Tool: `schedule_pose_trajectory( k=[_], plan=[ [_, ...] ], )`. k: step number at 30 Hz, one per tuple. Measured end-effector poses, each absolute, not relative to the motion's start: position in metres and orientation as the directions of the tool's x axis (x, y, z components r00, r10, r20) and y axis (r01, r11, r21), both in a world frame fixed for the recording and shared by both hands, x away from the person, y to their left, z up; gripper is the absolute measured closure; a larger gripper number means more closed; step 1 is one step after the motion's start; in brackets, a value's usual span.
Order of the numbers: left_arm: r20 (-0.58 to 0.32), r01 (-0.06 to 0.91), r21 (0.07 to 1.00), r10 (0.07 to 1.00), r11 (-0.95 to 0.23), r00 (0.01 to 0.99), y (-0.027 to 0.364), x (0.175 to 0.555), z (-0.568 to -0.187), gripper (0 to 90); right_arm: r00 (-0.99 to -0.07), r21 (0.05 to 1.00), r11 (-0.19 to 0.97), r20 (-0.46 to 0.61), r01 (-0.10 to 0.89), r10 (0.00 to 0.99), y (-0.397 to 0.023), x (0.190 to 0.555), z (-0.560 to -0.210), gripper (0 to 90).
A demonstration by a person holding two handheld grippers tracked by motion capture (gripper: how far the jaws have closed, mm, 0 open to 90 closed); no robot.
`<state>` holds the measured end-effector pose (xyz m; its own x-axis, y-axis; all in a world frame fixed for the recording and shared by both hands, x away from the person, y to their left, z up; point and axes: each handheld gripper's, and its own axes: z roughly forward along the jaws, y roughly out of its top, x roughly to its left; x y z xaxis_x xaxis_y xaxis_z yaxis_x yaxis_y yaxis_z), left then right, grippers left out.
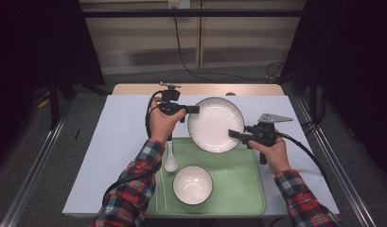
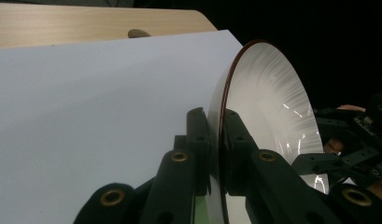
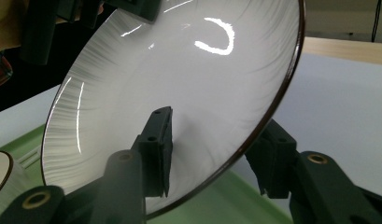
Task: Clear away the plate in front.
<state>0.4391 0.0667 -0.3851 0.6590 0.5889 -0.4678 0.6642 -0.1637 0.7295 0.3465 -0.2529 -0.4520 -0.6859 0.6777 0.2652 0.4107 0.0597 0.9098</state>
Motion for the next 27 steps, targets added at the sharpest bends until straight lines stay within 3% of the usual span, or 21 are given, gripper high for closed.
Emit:
schedule_pose_trajectory(
  k=[7,13,23,27],
  plan=[
    [-0.44,0.63,0.757,0.577,-0.174,0.688,0.064,0.438,-0.383,82.4,-0.618,0.889,-0.018,0.333,0.457,0.712,-0.255,0.344,-0.448,69.3],
    [-0.398,0.59,0.784,0.571,-0.195,0.718,0.061,0.435,-0.384,79.1,-0.498,0.853,-0.173,0.439,0.493,0.748,-0.259,0.345,-0.44,82.7],
    [-0.417,0.59,0.791,0.564,-0.161,0.713,0.059,0.436,-0.387,79.4,-0.425,0.842,-0.244,0.468,0.481,0.775,-0.259,0.338,-0.433,83.0],
    [-0.389,0.551,0.822,0.564,-0.145,0.728,0.065,0.436,-0.384,70.0,-0.409,0.84,-0.228,0.455,0.492,0.791,-0.263,0.338,-0.433,83.0]
  ],
)
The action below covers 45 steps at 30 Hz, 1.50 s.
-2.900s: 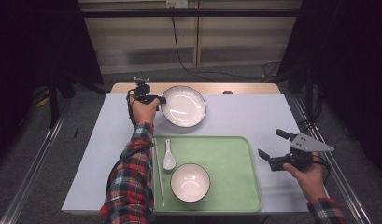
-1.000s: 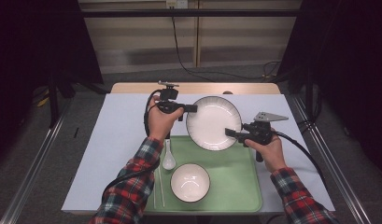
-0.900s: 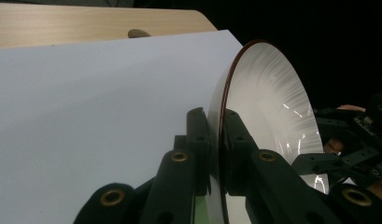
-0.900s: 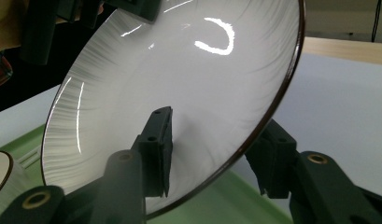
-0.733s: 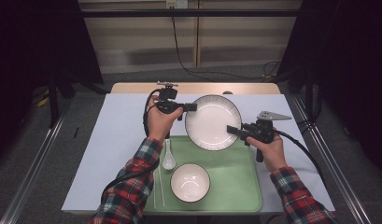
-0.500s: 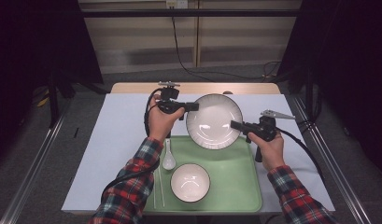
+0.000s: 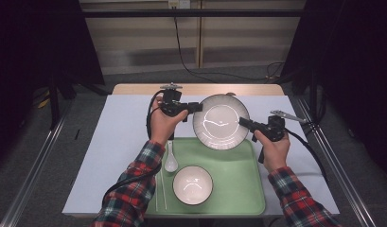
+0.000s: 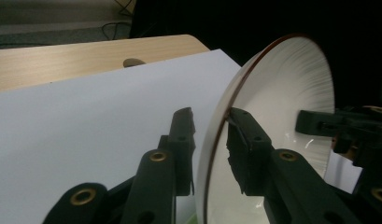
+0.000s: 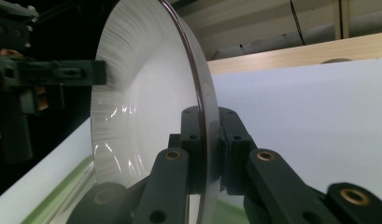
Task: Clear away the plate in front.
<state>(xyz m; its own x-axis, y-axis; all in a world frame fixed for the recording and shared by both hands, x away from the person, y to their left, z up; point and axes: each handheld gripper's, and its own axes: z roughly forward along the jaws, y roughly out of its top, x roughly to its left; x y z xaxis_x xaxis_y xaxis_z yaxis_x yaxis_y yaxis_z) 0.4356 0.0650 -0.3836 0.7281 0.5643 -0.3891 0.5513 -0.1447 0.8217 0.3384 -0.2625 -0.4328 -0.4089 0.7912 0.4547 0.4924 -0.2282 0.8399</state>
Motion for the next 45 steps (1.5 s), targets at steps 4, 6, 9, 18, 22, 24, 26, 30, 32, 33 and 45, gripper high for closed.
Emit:
schedule_pose_trajectory(
  k=[4,6,9,18,22,24,26,30,32,33,45],
  plan=[
    [-0.363,0.524,0.842,0.581,-0.13,0.728,0.072,0.436,-0.383,54.3,-0.41,0.841,-0.235,0.459,0.488,0.788,-0.265,0.338,-0.431,83.1],
    [-0.352,0.51,0.852,0.592,-0.118,0.725,0.077,0.436,-0.383,48.3,-0.413,0.838,-0.242,0.467,0.49,0.782,-0.266,0.338,-0.429,83.0],
    [-0.331,0.483,0.87,0.604,-0.102,0.725,0.084,0.436,-0.385,34.8,-0.416,0.839,-0.241,0.466,0.488,0.781,-0.269,0.337,-0.428,83.0],
    [-0.286,0.473,0.871,0.646,-0.132,0.707,0.1,0.432,-0.393,19.3,-0.401,0.826,-0.26,0.487,0.499,0.776,-0.281,0.33,-0.429,83.0],
    [-0.267,0.464,0.874,0.658,-0.143,0.704,0.106,0.428,-0.396,13.7,-0.395,0.82,-0.267,0.496,0.506,0.773,-0.287,0.324,-0.431,83.1],
    [-0.244,0.456,0.876,0.671,-0.157,0.7,0.109,0.426,-0.398,11.1,-0.389,0.814,-0.273,0.504,0.513,0.771,-0.289,0.322,-0.433,83.1],
    [-0.244,0.459,0.874,0.674,-0.159,0.698,0.113,0.423,-0.4,9.4,-0.384,0.81,-0.274,0.508,0.519,0.771,-0.292,0.32,-0.435,83.1],
    [-0.222,0.456,0.872,0.683,-0.18,0.696,0.12,0.418,-0.405,7.4,-0.382,0.802,-0.274,0.515,0.531,0.767,-0.296,0.317,-0.437,83.2],
    [-0.213,0.449,0.876,0.694,-0.176,0.687,0.124,0.416,-0.406,6.3,-0.384,0.803,-0.269,0.511,0.531,0.769,-0.296,0.316,-0.437,83.2],
    [-0.212,0.447,0.878,0.697,-0.173,0.686,0.126,0.415,-0.406,6.0,-0.383,0.798,-0.271,0.518,0.538,0.765,-0.296,0.316,-0.437,83.2],
    [-0.195,0.428,0.89,0.714,-0.16,0.672,0.144,0.404,-0.41,4.6,-0.389,0.778,-0.234,0.52,0.583,0.76,-0.294,0.309,-0.443,83.3]
  ],
)
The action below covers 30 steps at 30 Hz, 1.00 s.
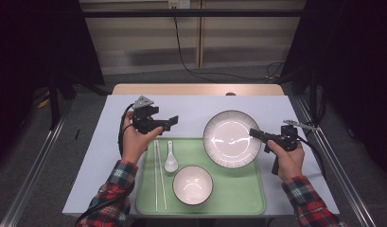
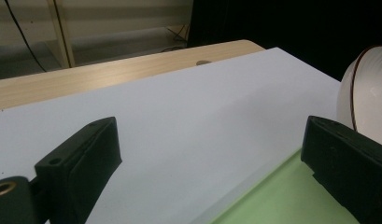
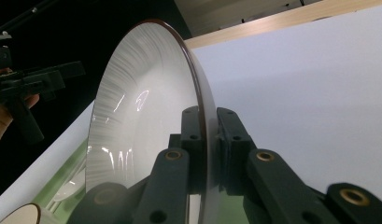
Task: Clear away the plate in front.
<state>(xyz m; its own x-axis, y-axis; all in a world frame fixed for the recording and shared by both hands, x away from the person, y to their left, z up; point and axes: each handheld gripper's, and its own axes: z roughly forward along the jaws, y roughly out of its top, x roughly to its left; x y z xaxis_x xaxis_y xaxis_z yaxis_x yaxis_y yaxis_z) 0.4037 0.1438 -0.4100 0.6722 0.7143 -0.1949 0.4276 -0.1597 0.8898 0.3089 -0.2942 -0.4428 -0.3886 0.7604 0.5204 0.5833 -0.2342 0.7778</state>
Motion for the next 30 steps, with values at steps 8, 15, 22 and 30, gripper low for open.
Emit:
schedule_pose_trajectory(
  k=[8,15,22,30],
  plan=[
    [-0.188,0.433,0.886,0.724,-0.167,0.663,0.149,0.4,-0.415,3.8,-0.39,0.763,-0.221,0.529,0.607,0.754,-0.293,0.307,-0.446,83.3],
    [-0.194,0.435,0.886,0.727,-0.158,0.658,0.154,0.4,-0.417,2.9,-0.366,0.739,-0.232,0.55,0.633,0.751,-0.296,0.305,-0.45,83.4],
    [-0.182,0.432,0.887,0.74,-0.16,0.648,0.154,0.4,-0.417,2.3,-0.368,0.737,-0.217,0.542,0.64,0.756,-0.294,0.305,-0.452,83.4],
    [-0.192,0.438,0.886,0.739,-0.154,0.646,0.155,0.402,-0.42,2.3,-0.363,0.73,-0.208,0.539,0.651,0.76,-0.294,0.305,-0.455,83.4]
  ],
)
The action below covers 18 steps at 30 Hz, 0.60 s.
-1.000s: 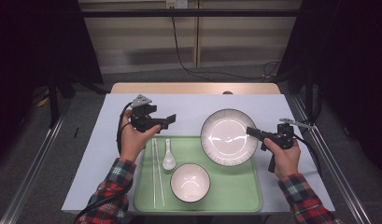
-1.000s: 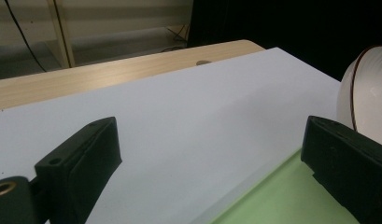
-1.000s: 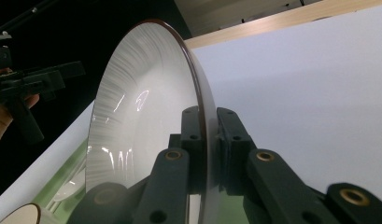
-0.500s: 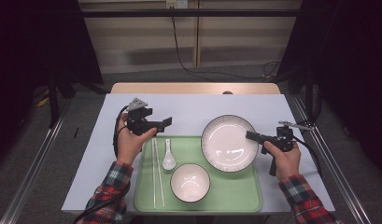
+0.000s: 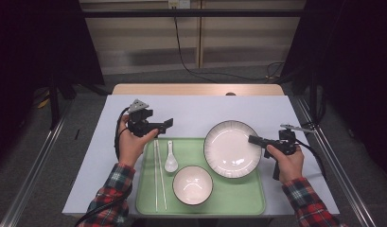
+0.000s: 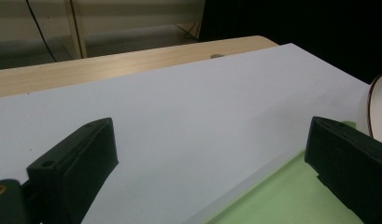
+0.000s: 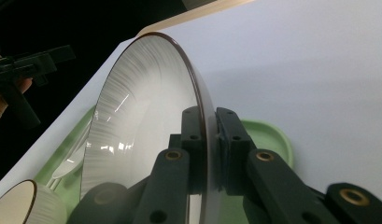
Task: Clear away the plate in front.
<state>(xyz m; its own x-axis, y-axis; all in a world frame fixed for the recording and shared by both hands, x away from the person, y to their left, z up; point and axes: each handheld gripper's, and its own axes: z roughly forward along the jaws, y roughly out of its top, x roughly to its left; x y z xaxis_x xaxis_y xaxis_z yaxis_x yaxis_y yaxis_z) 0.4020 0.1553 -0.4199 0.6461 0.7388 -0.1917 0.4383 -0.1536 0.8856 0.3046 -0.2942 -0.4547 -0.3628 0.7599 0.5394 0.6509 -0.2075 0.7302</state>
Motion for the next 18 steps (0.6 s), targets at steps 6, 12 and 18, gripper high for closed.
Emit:
schedule_pose_trajectory(
  k=[6,12,18],
  plan=[
    [-0.187,0.436,0.886,0.74,-0.157,0.646,0.1543,0.402,-0.4195,2.3,-0.357,0.717,-0.188,0.535,0.671,0.766,-0.2938,0.306,-0.4592,83.2],
    [-0.189,0.442,0.884,0.745,-0.155,0.64,0.1556,0.4028,-0.4209,2.3,-0.347,0.705,-0.18,0.535,0.686,0.771,-0.2913,0.3065,-0.4618,83.1],
    [-0.186,0.446,0.881,0.751,-0.158,0.634,0.1561,0.4034,-0.4218,2.3,-0.364,0.704,-0.164,0.535,0.691,0.762,-0.2912,0.3067,-0.4627,83.1]
  ],
)
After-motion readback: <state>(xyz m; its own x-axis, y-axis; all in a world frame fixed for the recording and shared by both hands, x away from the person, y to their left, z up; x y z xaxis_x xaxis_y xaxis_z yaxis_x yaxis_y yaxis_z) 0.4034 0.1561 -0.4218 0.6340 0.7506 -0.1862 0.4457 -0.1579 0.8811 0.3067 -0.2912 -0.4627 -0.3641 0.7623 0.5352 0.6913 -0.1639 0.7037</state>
